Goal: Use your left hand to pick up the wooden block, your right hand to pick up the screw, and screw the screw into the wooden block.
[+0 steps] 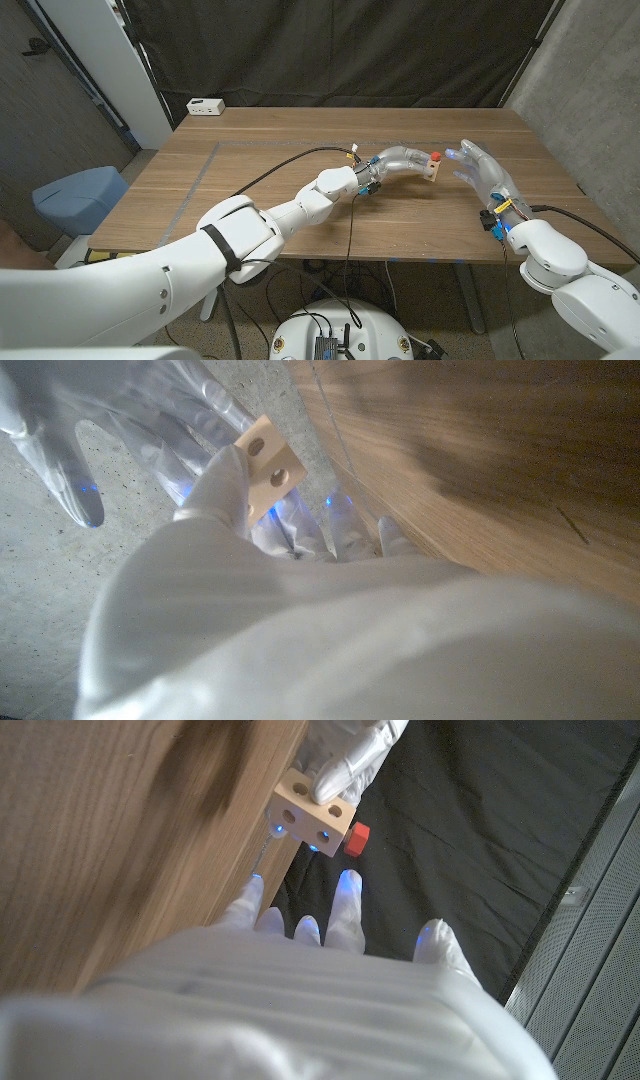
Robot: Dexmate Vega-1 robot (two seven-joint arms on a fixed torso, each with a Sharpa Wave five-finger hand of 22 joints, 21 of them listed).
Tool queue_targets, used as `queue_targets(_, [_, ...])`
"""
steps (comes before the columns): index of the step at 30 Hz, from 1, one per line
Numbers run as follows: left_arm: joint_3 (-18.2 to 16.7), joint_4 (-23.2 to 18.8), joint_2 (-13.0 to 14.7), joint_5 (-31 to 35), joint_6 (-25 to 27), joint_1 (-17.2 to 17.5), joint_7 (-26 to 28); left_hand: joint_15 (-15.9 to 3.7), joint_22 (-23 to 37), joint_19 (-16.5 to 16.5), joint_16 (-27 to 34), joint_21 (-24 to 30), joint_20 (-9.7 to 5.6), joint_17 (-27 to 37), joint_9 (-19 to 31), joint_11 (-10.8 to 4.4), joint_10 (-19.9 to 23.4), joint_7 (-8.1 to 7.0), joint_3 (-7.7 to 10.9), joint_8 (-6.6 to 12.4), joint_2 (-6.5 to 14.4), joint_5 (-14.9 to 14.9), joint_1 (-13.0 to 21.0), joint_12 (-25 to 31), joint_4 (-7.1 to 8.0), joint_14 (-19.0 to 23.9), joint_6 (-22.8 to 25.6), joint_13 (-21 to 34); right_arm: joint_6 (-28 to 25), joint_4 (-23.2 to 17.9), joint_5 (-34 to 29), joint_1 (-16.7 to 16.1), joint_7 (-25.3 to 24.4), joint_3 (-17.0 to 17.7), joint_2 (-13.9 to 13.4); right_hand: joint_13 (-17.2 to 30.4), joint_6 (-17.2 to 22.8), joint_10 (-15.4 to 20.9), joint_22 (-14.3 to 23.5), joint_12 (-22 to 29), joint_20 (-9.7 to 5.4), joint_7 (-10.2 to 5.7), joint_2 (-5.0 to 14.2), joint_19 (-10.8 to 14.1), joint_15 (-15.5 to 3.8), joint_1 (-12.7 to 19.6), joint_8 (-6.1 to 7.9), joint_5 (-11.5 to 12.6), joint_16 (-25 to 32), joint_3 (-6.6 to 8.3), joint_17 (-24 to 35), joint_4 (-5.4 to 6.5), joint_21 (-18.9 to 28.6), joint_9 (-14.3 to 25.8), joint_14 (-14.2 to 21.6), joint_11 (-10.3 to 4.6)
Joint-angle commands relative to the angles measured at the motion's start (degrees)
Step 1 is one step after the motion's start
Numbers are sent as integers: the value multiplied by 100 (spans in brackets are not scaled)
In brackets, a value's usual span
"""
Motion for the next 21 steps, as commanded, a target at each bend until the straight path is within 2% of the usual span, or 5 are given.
queue_targets(1, [5, -93, 31, 16, -6, 41, -3, -340, 25, 44, 24, 33, 6, 29, 30, 10, 48, 122, 390, 130, 480, 31, -403, 170, 377, 49, 453, 23, 3, 83, 54, 112, 159, -63, -76, 25, -139, -177, 21, -38, 5, -40, -26, -81, 16, -13, 0, 17, -15, -13, 15, 12, -7, 3, -93, -25])
queue_targets(9, [11, -61, 9, 25, -10, 19, -9, -345, 25, 44, 25, 33, 0, 28, 30, -4, 54, 110, 390, 130, 478, 30, -403, 173, 376, 53, 454, 24, -13, 152, 164, 192, 320, -94, -177, 19, -427, -513, 23, -68, 12, -46, -37, -201, 17, -71, 7, 16, -34, -41, 32, 43, -16, -4, -244, -12])
queue_targets(21, [16, -68, 6, 31, -8, 19, -10, -334, 25, 41, 21, 32, 10, 30, 30, 3, 46, 116, 393, 126, 487, 29, -404, 169, 380, 40, 446, 20, -17, 220, 275, 262, 418, -148, -267, 17, -569, -630, 24, -49, 33, -100, -49, -272, 49, -141, 16, 16, -39, -71, 49, 81, -20, -6, -342, 17])
